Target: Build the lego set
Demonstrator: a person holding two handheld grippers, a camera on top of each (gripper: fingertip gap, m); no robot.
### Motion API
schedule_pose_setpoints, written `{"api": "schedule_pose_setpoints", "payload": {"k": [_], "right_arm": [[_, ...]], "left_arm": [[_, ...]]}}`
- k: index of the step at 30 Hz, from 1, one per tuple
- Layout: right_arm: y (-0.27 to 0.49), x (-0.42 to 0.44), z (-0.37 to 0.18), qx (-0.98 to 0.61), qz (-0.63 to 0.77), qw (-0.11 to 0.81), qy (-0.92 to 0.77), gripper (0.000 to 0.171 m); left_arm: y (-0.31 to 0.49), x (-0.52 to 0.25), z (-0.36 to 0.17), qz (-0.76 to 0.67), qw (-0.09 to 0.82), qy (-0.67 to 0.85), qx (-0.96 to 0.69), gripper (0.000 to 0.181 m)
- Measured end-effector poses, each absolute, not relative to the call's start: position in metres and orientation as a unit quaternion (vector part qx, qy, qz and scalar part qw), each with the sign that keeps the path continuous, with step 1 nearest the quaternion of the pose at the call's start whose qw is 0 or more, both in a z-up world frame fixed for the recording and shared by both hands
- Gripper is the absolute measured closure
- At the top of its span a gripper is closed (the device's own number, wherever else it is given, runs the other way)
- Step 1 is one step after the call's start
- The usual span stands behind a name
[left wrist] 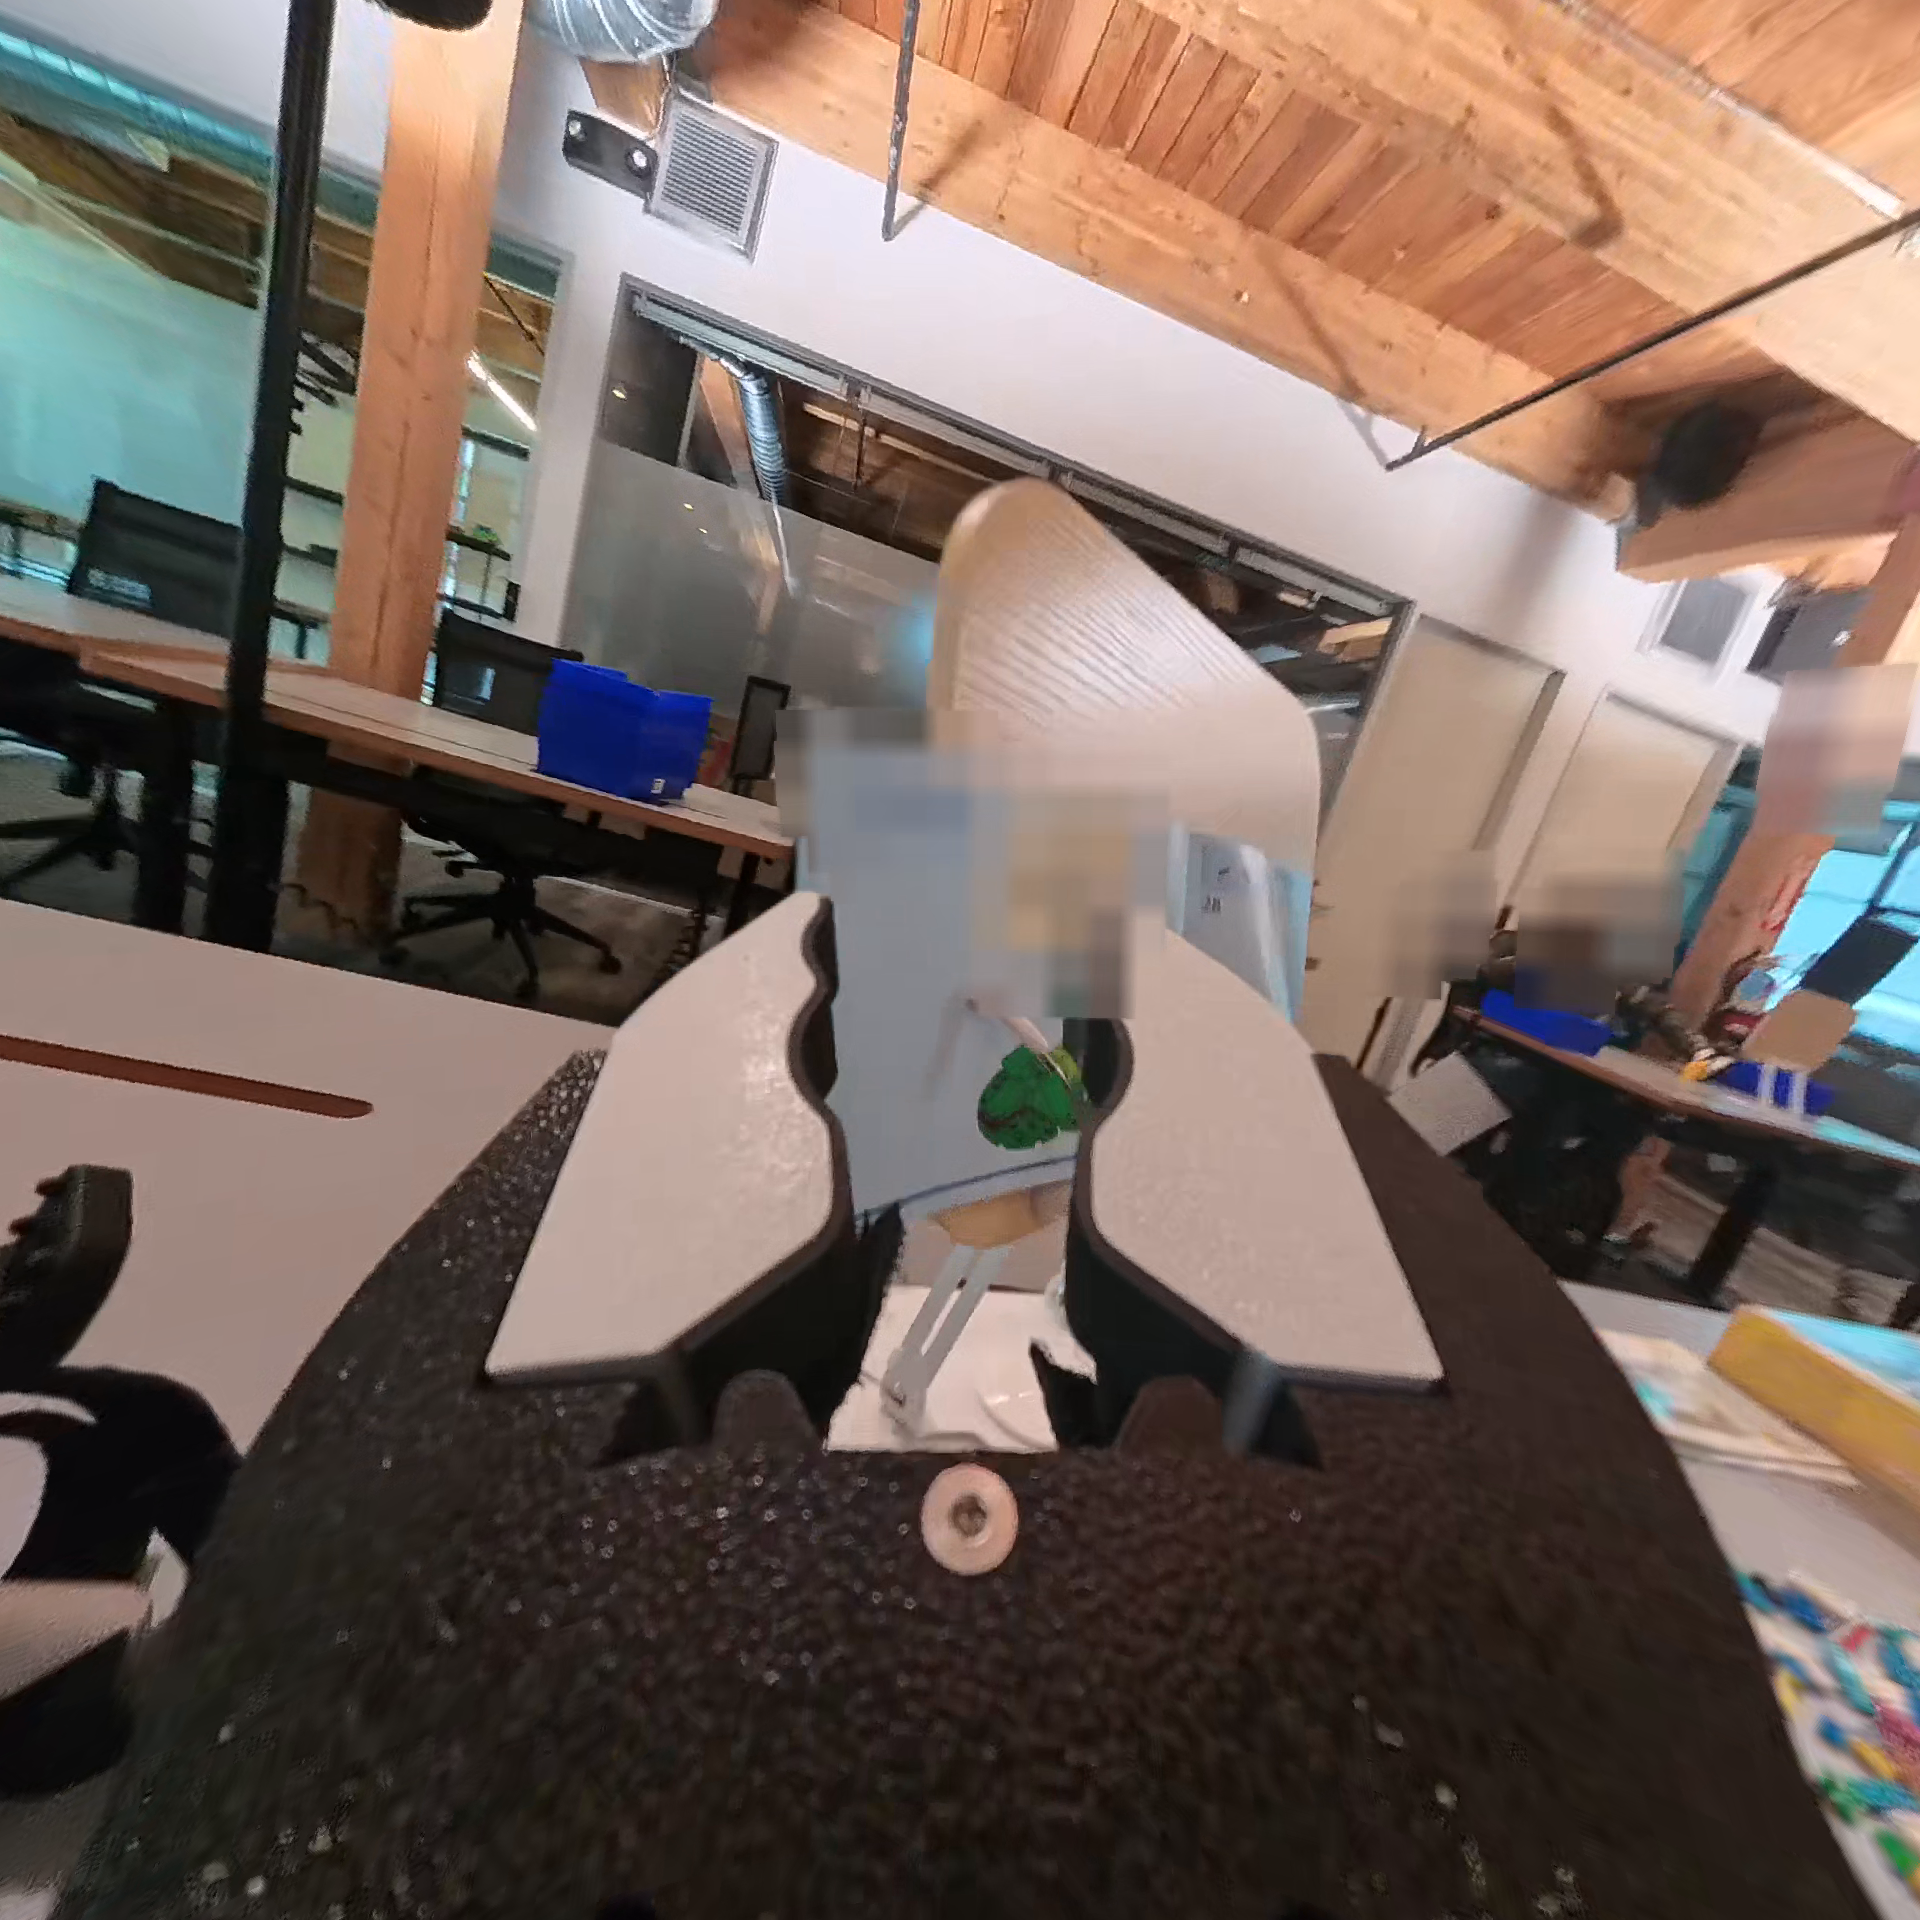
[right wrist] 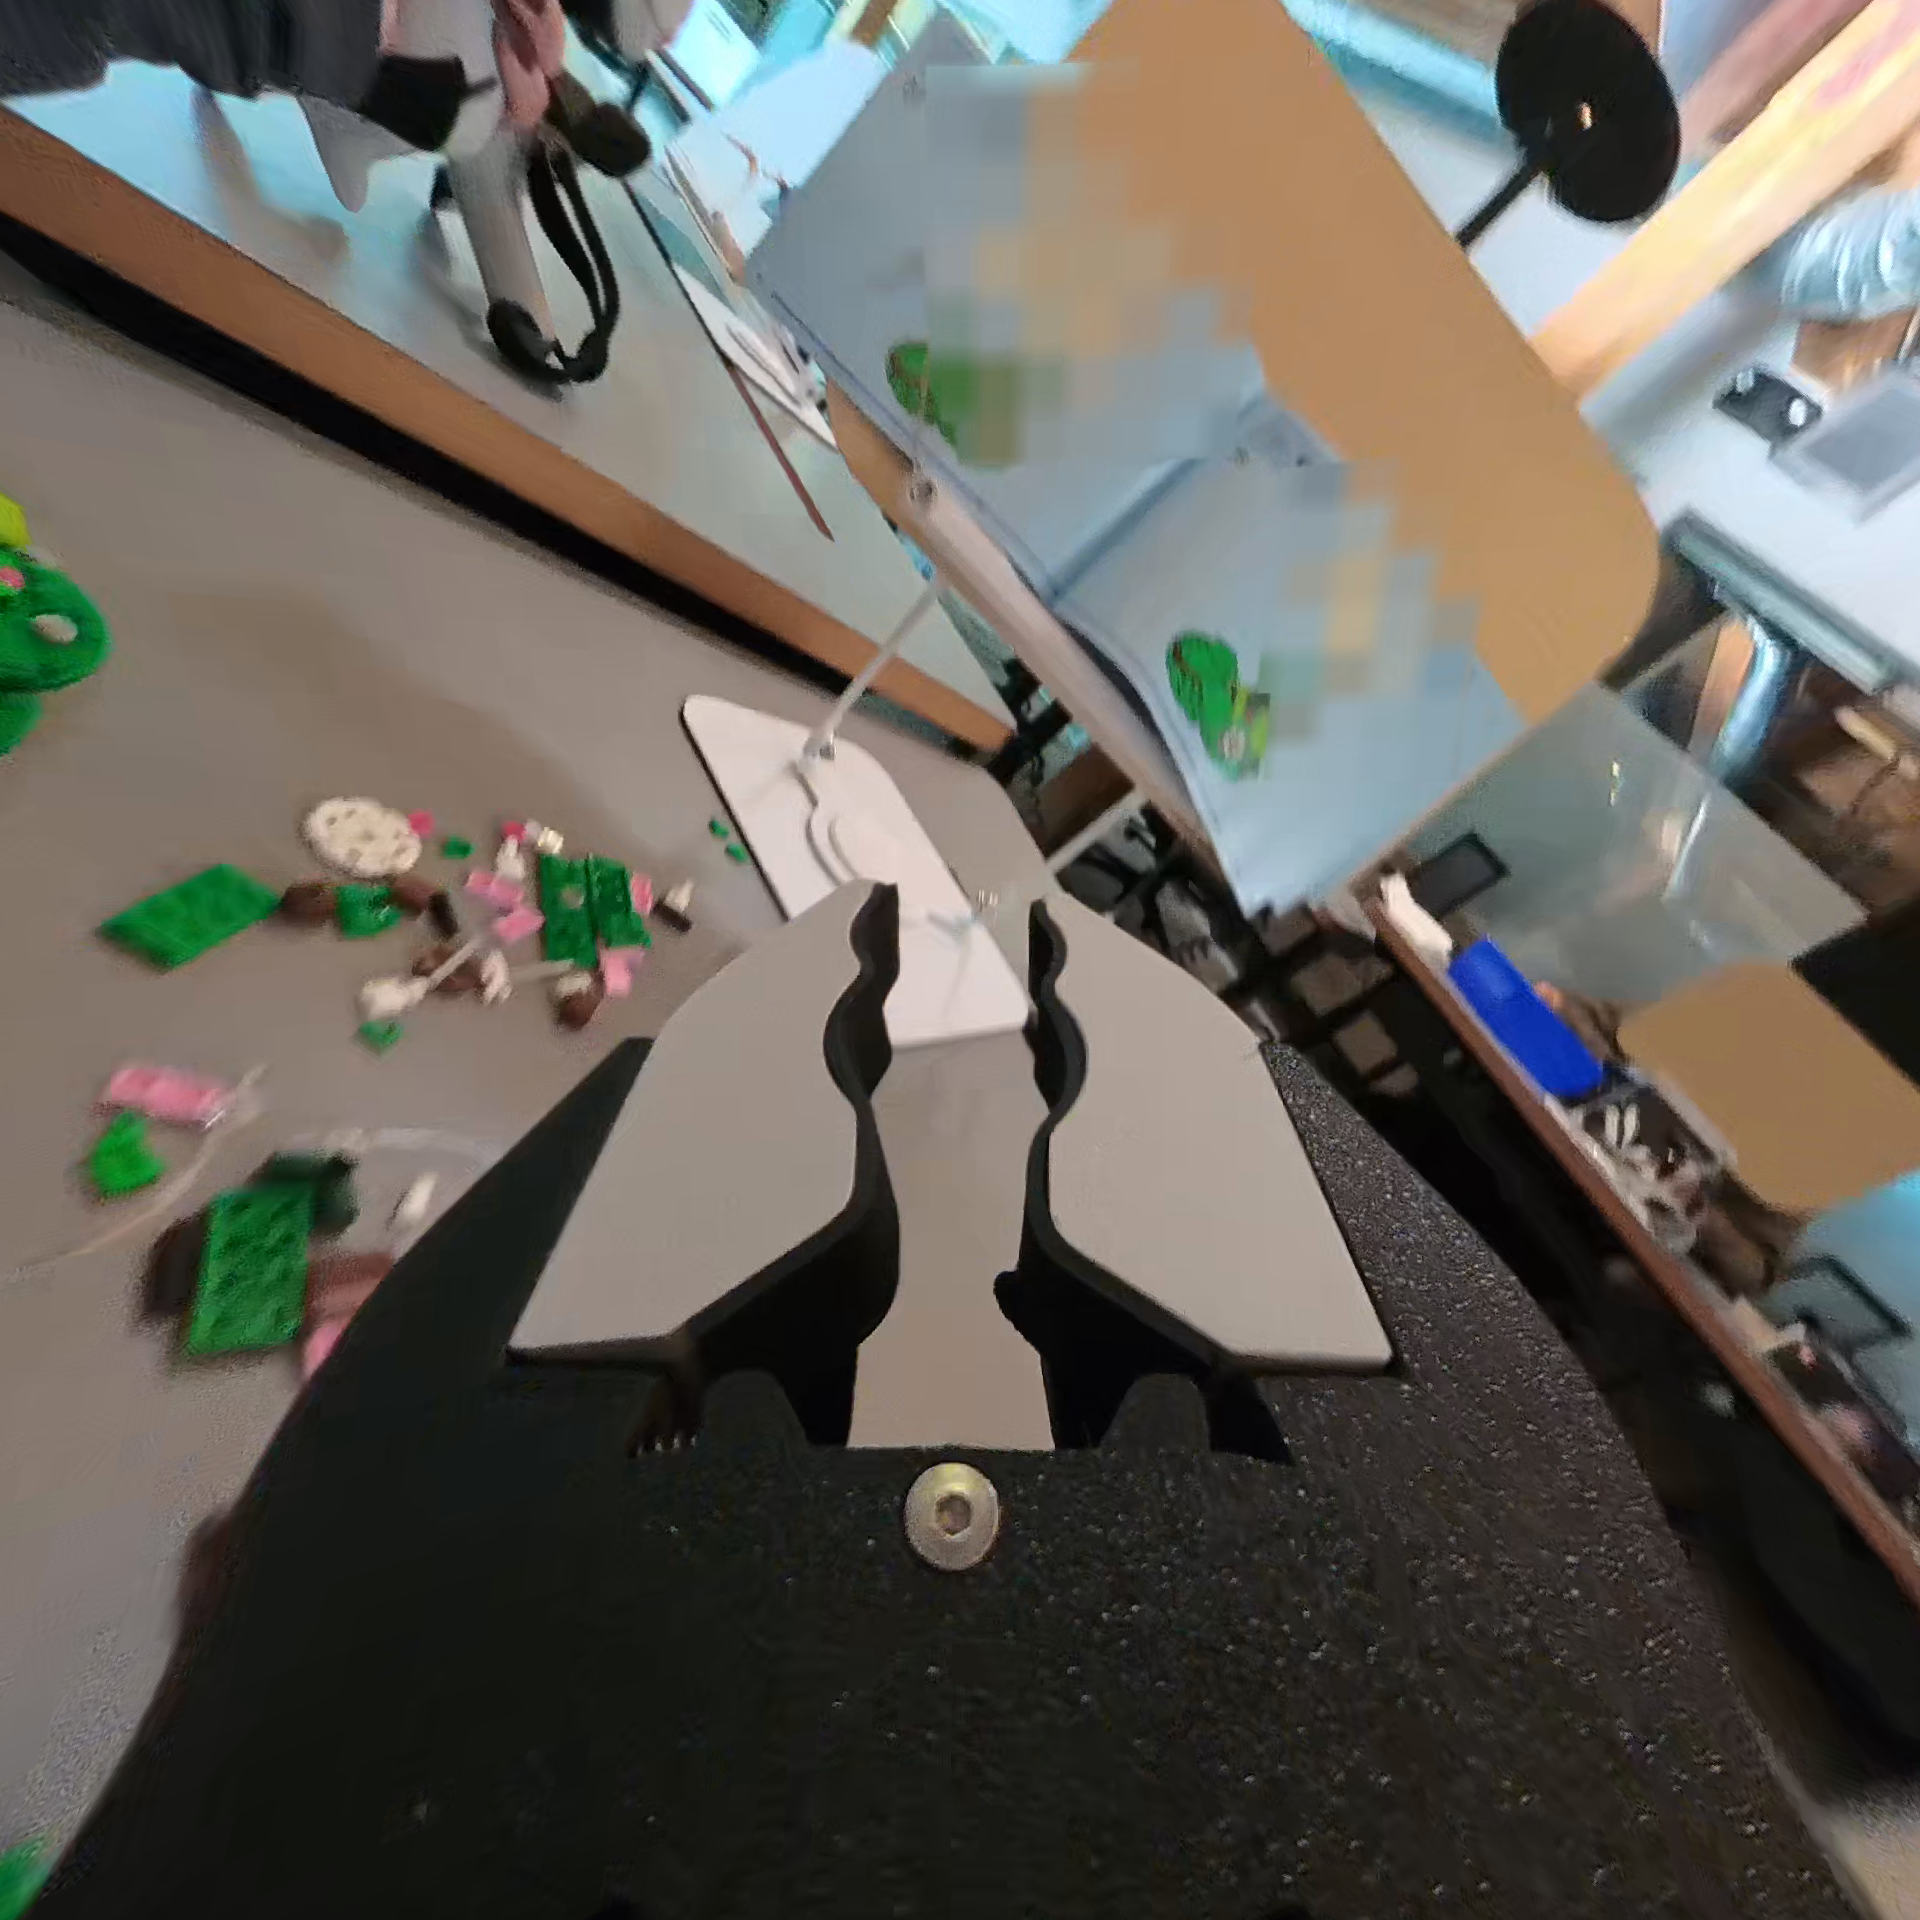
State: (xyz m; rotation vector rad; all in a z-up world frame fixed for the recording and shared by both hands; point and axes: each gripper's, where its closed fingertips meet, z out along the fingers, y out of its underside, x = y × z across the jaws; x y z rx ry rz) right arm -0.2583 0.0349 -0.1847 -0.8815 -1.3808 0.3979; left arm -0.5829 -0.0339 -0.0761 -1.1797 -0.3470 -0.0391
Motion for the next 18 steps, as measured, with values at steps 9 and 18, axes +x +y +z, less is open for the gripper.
{"api": "schedule_pose_setpoints", "payload": {"k": [9,18], "right_arm": [[0.070,-0.094,-0.192,-0.479,0.066,0.760,-0.435,0.146],[0.150,0.088,-0.197,-0.567,-0.029,0.800,-0.197,0.147]], "left_arm": [[-0.049,-0.534,-0.136,0.153,0.787,-0.073,-0.593,0.142],[-0.060,-0.551,-0.196,0.219,0.750,-0.096,-0.617,0.151]]}}
